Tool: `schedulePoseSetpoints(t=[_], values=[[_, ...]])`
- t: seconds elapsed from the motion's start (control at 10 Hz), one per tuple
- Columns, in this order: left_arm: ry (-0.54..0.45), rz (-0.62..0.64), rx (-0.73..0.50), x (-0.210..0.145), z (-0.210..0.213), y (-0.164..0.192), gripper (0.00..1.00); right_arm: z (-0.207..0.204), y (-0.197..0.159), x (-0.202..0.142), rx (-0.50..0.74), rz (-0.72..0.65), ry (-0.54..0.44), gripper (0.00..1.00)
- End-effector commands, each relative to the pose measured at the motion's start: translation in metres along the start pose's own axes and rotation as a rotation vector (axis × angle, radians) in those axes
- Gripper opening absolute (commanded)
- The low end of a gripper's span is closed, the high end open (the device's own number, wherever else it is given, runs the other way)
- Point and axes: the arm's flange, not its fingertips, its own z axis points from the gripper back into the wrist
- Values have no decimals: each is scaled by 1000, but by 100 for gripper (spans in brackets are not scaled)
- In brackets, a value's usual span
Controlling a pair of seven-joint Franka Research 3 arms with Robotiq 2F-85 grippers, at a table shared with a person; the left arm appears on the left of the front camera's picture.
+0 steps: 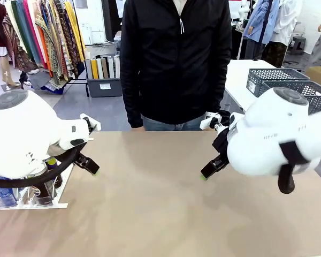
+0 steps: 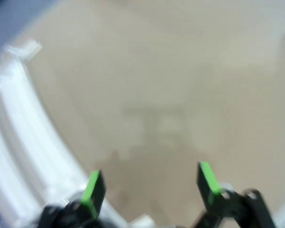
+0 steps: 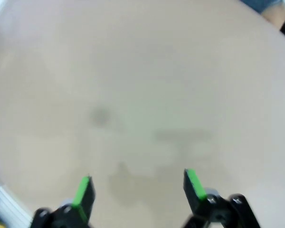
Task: Retrieve and store the cans from the dispenser.
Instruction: Pick up one can from the Automatic Can Dispenser and place it in the middle of the table.
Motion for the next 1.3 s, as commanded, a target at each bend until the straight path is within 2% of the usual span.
schedulePoseSetpoints(t=[0.0, 0.1, 0.3, 0.4, 0.5, 0.6, 0.7, 0.8, 0.9, 1.0, 1.1, 1.2], values=[[110, 45, -333, 10, 44, 12, 100, 46, -34, 2, 280, -221, -35, 100], [104, 145, -494, 17, 72, 15, 100, 78, -46, -3, 450, -339, -63, 100], [-62, 157, -702, -2, 134, 43, 100, 149, -61, -39, 734, -358, -122, 100], [-153, 213, -730, -24, 160, 71, 100, 178, -76, -66, 776, -397, -196, 100], [-257, 333, -759, -66, 182, 120, 100, 205, -110, -112, 789, -506, -344, 100], [-311, 464, -786, -118, 189, 159, 100, 219, -146, -162, 795, -657, -491, 100], [-398, 611, -770, -166, 188, 183, 100, 219, -170, -199, 794, -765, -601, 100], [-530, 754, -757, -213, 190, 196, 100, 213, -185, -226, 777, -843, -663, 100], [-635, 901, -681, -255, 192, 203, 100, 204, -195, -241, 753, -901, -707, 100], [-681, 972, -642, -276, 194, 205, 100, 196, -196, -241, 720, -936, -710, 100], [-675, 1001, -599, -281, 195, 204, 100, 188, -188, -229, 643, -903, -674, 100], [-576, 930, -687, -283, 205, 225, 100, 243, -242, -259, 732, -957, -673, 100]])
